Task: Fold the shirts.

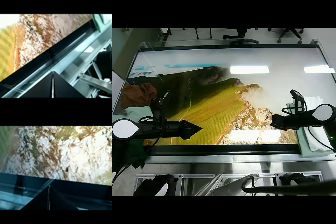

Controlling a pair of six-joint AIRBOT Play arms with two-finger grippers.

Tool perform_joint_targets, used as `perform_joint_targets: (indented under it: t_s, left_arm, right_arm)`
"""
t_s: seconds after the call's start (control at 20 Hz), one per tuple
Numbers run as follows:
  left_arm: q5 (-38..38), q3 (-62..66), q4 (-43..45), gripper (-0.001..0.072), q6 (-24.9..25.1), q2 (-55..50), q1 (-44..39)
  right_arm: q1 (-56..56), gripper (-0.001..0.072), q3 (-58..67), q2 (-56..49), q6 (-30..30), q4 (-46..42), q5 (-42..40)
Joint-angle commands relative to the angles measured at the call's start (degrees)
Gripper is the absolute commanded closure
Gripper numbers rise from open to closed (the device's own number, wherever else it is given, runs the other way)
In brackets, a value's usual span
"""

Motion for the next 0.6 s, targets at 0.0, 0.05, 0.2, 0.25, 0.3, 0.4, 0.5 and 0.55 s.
perform_joint_targets:
  t_s: [0.0,0.05,0.2,0.25,0.3,0.4,0.5,0.55]
  left_arm:
    - [0.0,0.0,0.0,0.0692,0.0,0.0,0.0]
    - [0.0,0.0,0.0,0.0692,0.0,0.0,0.0]
    - [0.0,0.0,0.0,0.0692,0.0,0.0,0.0]
    - [0.0,0.0,0.0,0.0692,0.0,0.0,0.0]
    - [0.0,0.0,0.0,0.0692,0.0,0.0,0.0]
    - [0.0,0.0,0.0,0.0692,0.0,0.0,0.0]
    - [0.0,0.0,0.0,0.0692,0.0,0.0,0.0]
    - [0.0,0.0,0.0,0.0692,0.0,0.0,0.0]
  right_arm:
    - [0.0,0.0684,0.0,0.0,0.0,0.0,0.0]
    - [0.1,0.0684,0.0,0.0,0.0,0.0,0.0]
    - [0.0,0.0684,0.0,0.0,0.0,0.0,0.0]
    - [0.0,0.0684,0.0,0.0,0.0,0.0,0.0]
    - [0.0,0.0684,0.0,0.0,0.0,0.0,0.0]
    - [0.0,0.0683,0.0,0.0,0.0,0.0,0.0]
    - [0.0,0.0684,0.0,0.0,0.0,0.0,0.0]
    - [0.0,0.0684,0.0,0.0,0.0,0.0,0.0]
